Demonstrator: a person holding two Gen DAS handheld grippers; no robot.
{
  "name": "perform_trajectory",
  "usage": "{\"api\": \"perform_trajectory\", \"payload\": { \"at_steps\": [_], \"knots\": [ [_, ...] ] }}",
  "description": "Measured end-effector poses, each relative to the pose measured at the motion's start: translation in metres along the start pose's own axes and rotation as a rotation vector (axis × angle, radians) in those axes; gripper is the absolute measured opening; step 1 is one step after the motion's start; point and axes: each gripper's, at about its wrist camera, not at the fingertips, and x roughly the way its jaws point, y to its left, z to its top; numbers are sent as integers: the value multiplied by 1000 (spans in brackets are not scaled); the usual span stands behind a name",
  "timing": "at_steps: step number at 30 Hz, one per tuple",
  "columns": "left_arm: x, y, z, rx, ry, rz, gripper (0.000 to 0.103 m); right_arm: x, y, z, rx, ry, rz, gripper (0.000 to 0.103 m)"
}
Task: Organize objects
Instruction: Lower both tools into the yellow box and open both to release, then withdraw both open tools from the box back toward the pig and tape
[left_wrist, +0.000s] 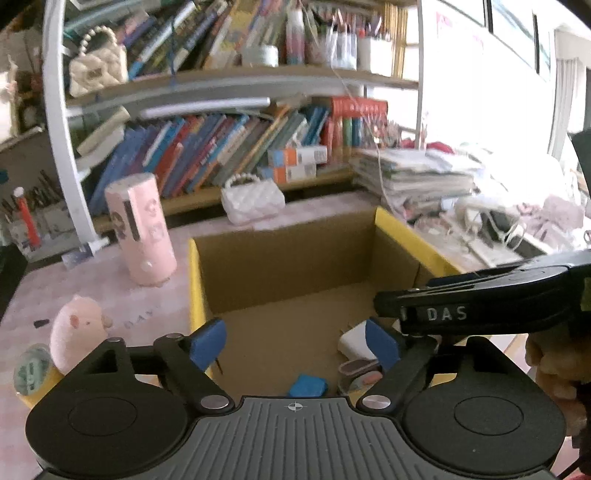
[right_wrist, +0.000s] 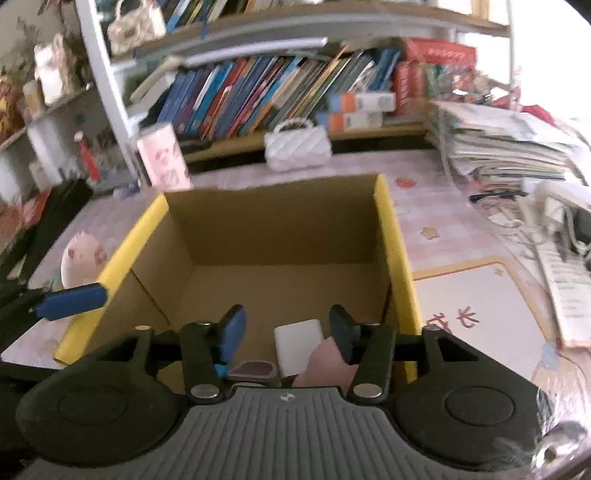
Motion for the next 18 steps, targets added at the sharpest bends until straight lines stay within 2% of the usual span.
{"api": "perform_trajectory", "payload": {
  "at_steps": [2, 6, 9, 14, 18],
  "knots": [
    [-9, 1, -2, -6, -21, 2, 92, -13, 3, -3, 17, -32, -25, 56],
    [-23, 5, -11, -3, -47, 1, 94, -37, 5, -13, 55, -95, -98, 66],
    [-32, 10, -18, -18, -42, -10, 94, -53, 7, -24, 84, -123, -152, 67],
    [-47, 18, -32, -32, -38, -25, 94, -70, 12, -49, 134, -125, -229, 69],
    [-56, 23, -50, -30, 3, -32, 95, -75, 23, -67, 148, -86, -260, 70]
  ]
}}
